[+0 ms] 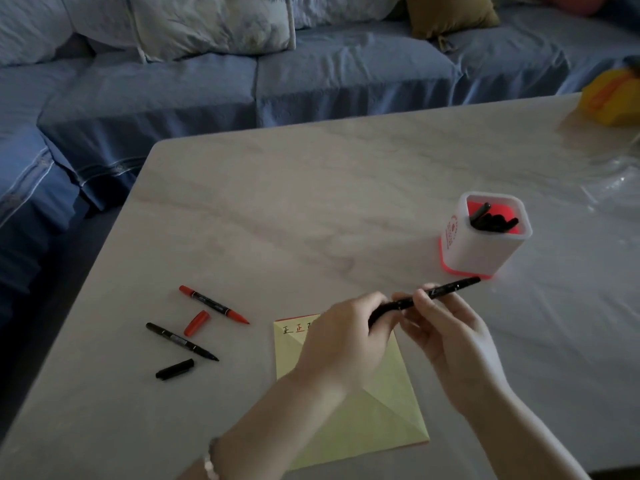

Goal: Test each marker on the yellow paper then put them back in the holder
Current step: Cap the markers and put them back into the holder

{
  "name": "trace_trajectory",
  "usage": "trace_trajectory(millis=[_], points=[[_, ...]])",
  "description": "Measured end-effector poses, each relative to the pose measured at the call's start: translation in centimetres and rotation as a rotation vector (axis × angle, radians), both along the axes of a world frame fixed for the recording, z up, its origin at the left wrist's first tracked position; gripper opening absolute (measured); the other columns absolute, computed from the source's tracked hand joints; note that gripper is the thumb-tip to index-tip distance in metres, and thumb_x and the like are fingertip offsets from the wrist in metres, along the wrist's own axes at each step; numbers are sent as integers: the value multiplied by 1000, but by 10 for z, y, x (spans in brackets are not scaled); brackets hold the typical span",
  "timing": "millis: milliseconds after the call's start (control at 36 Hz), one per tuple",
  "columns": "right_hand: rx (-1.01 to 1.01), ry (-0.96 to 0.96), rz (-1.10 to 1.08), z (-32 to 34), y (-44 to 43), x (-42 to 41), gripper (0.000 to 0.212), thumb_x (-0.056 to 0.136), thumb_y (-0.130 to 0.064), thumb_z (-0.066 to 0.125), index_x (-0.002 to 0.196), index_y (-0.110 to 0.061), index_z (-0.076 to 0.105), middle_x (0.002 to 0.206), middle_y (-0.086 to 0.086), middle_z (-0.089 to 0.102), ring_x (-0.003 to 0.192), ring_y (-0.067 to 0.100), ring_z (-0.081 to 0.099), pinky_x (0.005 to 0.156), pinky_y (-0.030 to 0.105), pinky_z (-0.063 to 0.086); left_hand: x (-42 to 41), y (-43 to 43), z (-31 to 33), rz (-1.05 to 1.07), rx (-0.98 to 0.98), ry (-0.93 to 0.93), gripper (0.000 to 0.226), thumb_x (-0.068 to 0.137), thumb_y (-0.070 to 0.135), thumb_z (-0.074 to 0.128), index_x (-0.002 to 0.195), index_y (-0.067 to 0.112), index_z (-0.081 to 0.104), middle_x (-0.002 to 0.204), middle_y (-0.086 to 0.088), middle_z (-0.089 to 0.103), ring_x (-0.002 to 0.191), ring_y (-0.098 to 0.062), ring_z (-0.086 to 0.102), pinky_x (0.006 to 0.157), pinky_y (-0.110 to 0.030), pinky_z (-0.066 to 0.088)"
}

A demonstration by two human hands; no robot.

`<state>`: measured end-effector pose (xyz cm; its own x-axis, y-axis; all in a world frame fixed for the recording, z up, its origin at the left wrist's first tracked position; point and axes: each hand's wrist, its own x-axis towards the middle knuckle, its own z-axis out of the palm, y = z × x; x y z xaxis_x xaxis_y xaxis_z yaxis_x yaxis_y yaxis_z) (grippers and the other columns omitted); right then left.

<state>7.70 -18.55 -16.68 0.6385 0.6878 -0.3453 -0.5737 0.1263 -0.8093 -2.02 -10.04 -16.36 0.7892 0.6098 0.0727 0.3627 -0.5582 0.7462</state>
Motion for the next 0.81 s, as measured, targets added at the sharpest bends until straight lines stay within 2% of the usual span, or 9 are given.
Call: trace_trajectory(millis=[83, 167, 278, 333, 444, 556, 611, 667, 806], points=[[-52, -138, -29, 10, -1, 21, 23, 92, -17, 47, 77, -9, 62, 67, 6, 68, 58, 10, 64, 55, 18, 53, 17, 11, 4, -71, -230, 41, 18, 91, 38, 51, 80, 25, 57, 59, 3, 50, 57, -21, 50, 56, -33, 37], [-136, -450, -71, 20, -6, 43, 14, 89, -7, 54, 78, -10, 63, 67, 5, 65, 55, 5, 63, 56, 16, 54, 31, 17, 4, -132, -315, 82, 13, 90, 41, 49, 80, 35, 56, 73, -5, 62, 72, -26, 61, 69, -40, 48], [-126, -819, -204, 39, -20, 75, 30, 84, -2, 60, 81, -31, 55, 69, -3, 68, 61, 8, 67, 61, 19, 55, 48, 19, 1, -105, -332, 80, 13, 92, 30, 47, 103, 30, 55, 80, 16, 57, 85, -10, 61, 78, -27, 46], [-34, -962, -273, 54, -30, 90, 23, 84, -16, 62, 81, -37, 53, 82, -1, 66, 73, 9, 67, 69, 23, 55, 51, 18, -3, -62, -334, 63, 9, 90, 24, 51, 92, 32, 56, 76, 14, 58, 79, -9, 62, 80, -30, 49], [110, -990, -363, 77, -39, 123, 15, 89, -34, 54, 79, -44, 57, 89, 0, 57, 81, 9, 62, 73, 23, 55, 45, 17, -17, -93, -308, 119, 19, 88, 20, 54, 75, 33, 58, 71, 5, 66, 67, -13, 63, 80, -39, 52], [-190, -1209, -439, 69, -16, 146, 9, 87, -27, 50, 86, -34, 56, 96, 9, 59, 78, 14, 65, 71, 25, 56, 35, 18, -22, -71, -227, 178, 18, 88, 23, 53, 75, 35, 58, 69, 9, 65, 72, -13, 63, 78, -34, 51], [-351, -1292, -366, 53, -2, 151, 14, 89, -13, 53, 99, -19, 59, 94, 6, 59, 83, 23, 64, 73, 30, 53, 31, 19, -19, -59, -199, 195, 18, 89, 22, 51, 76, 34, 57, 69, 11, 63, 72, -8, 61, 76, -28, 49], [-472, -1282, -256, 42, 10, 149, 22, 88, -9, 55, 108, -17, 57, 90, 2, 60, 85, 25, 62, 75, 33, 51, 27, 20, -15, -47, -202, 201, 17, 89, 24, 49, 78, 34, 58, 74, 12, 63, 76, -5, 61, 76, -25, 47], [-635, -1273, -143, 30, 21, 148, 10, 83, -15, 60, 90, -21, 63, 84, 5, 69, 84, 30, 63, 74, 42, 54, 20, 27, -16, -33, -220, 199, 20, 87, 24, 52, 73, 37, 58, 78, 11, 64, 80, -8, 61, 80, -29, 49]])
